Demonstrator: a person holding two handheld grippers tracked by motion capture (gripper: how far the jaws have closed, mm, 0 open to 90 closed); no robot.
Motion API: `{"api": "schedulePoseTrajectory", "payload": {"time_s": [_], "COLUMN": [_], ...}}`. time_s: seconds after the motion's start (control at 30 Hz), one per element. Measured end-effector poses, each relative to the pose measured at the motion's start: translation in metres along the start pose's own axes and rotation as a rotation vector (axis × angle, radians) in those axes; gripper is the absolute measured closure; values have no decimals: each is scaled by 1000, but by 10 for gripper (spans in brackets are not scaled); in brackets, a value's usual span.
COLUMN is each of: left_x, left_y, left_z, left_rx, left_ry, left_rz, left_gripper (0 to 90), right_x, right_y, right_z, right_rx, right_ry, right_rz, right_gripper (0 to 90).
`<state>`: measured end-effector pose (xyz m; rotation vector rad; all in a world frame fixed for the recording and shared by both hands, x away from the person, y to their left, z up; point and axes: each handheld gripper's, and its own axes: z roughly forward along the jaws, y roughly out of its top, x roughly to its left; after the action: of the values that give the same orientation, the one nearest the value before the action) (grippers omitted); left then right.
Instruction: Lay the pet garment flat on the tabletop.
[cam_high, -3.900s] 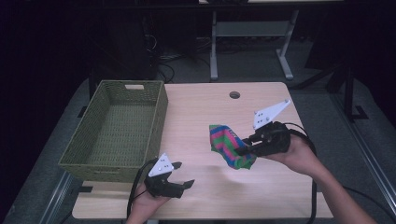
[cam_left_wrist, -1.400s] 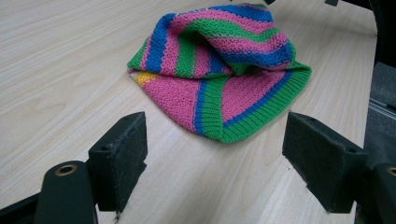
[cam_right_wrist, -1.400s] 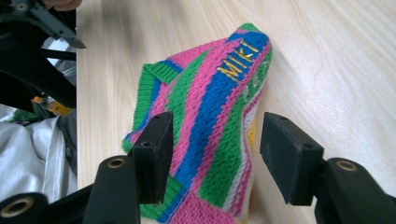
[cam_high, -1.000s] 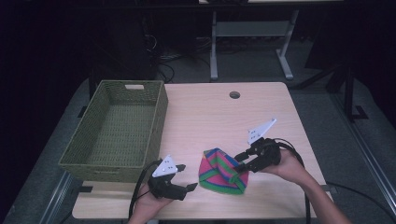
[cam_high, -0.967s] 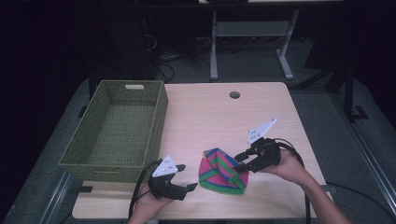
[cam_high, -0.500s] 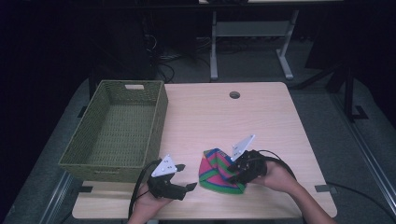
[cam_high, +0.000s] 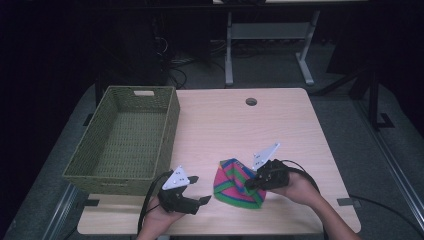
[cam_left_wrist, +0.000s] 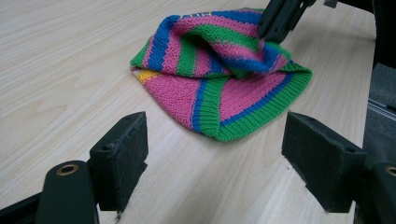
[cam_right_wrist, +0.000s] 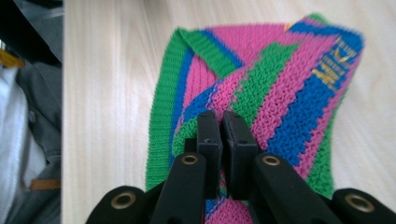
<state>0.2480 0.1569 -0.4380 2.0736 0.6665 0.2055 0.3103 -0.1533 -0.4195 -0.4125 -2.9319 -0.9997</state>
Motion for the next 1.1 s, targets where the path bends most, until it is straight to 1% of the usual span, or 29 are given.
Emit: {"api": "schedulePoseTrajectory", "payload": {"time_s": [0.07,0.13,0.17,0.2,0.23,0.27,0.33,0.4,0.43,0.47,0.5,0.57,0.6,0.63,0.77,0.83,0.9,0.97,1.0,1.03,1.1], "left_x": [0,-1,-1,-2,-2,-2,-3,-4,-4,-4,-4,-4,-4,-4,-4,-4,-4,-5,-6,-6,-8], "left_y": [0,1,1,1,1,2,2,2,2,2,2,2,2,2,2,3,3,3,3,4,5], "left_z": [0,0,0,0,0,0,0,1,2,2,2,2,2,2,2,1,1,3,4,5,6], "left_rx": [-2,-2,-5,-10,-11,-11,-5,-4,-5,-5,-4,-7,-7,-8,-13,-14,-13,-16,-15,-13,-11], "left_ry": [1,1,2,3,4,3,-1,-4,-4,-4,-4,-6,-6,-7,-13,-14,-16,-28,-30,-29,-35], "left_rz": [0,7,10,11,13,16,13,15,17,17,17,16,16,15,8,12,16,9,7,16,17], "left_gripper": [223,223,223,223,223,223,223,223,223,223,223,223,223,223,223,223,223,223,223,223,223], "right_x": [0,0,1,0,0,-2,-7,-12,-20,-20,-23,-33,-39,-39,-48,-51,-52,-51,-50,-49,-49], "right_y": [1,2,2,2,2,1,-3,-8,-15,-15,-18,-28,-36,-36,-49,-54,-57,-58,-57,-57,-57], "right_z": [-7,-15,-19,-28,-28,-32,-38,-41,-41,-41,-41,-39,-36,-36,-30,-27,-25,-26,-27,-27,-29], "right_rx": [-19,-52,-64,-90,-90,-104,-128,-135,-146,-146,-149,-146,-144,-144,-131,-119,-122,-131,-128,-126,-125], "right_ry": [-7,-2,-7,-27,-27,-34,-54,-64,-67,-67,-64,-82,-86,-86,-101,-94,-90,-91,-94,-96,-106], "right_rz": [-1,7,12,24,24,32,55,87,122,122,141,170,205,205,251,277,283,281,279,279,281], "right_gripper": [860,859,859,858,858,857,856,854,853,853,852,851,849,849,843,836,818,809,803,787,759]}}
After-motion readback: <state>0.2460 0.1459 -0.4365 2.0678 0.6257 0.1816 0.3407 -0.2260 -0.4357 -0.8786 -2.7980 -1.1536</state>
